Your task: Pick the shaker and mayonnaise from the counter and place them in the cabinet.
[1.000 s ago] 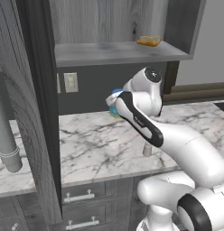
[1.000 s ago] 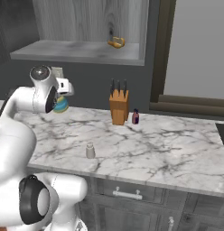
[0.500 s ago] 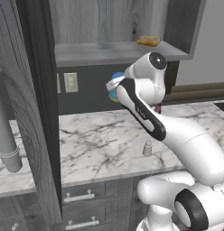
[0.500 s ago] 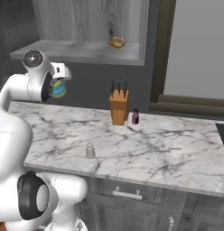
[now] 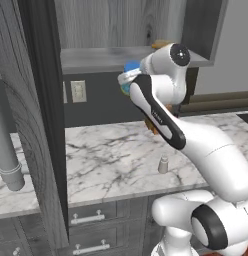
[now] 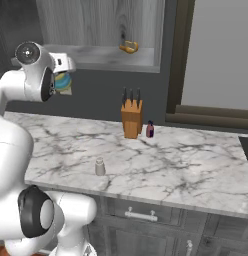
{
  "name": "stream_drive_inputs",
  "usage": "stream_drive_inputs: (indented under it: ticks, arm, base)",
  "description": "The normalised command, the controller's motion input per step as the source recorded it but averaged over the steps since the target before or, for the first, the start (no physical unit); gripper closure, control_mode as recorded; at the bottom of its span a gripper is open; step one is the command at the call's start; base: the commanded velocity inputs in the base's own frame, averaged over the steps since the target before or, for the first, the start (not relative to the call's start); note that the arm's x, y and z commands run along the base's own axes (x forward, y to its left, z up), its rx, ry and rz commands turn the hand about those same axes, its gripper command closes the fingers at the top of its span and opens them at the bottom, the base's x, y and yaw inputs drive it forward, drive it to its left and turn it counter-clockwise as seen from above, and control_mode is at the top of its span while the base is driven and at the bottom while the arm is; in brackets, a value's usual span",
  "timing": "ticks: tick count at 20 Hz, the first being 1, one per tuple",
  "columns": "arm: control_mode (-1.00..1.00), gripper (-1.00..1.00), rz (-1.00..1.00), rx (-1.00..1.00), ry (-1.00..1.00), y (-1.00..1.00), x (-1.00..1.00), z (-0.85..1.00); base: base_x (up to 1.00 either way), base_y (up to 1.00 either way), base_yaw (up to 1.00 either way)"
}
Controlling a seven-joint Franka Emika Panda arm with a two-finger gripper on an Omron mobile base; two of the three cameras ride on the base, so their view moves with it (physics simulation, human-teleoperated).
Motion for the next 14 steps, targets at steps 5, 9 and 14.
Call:
stream_drive_inputs:
  ticks: [5, 9, 14]
  arm:
    - [-1.00, 1.00, -0.01, 0.00, -0.10, -0.01, 0.00, 0.49]
    - [-1.00, 1.00, -0.03, 0.00, -0.07, -0.05, 0.00, 0.42]
    - [-1.00, 1.00, -0.01, 0.00, -0.06, -0.10, 0.00, 0.41]
  base:
    - [0.00, 0.00, 0.00]
    - [0.00, 0.00, 0.00]
    - [0.00, 0.00, 0.00]
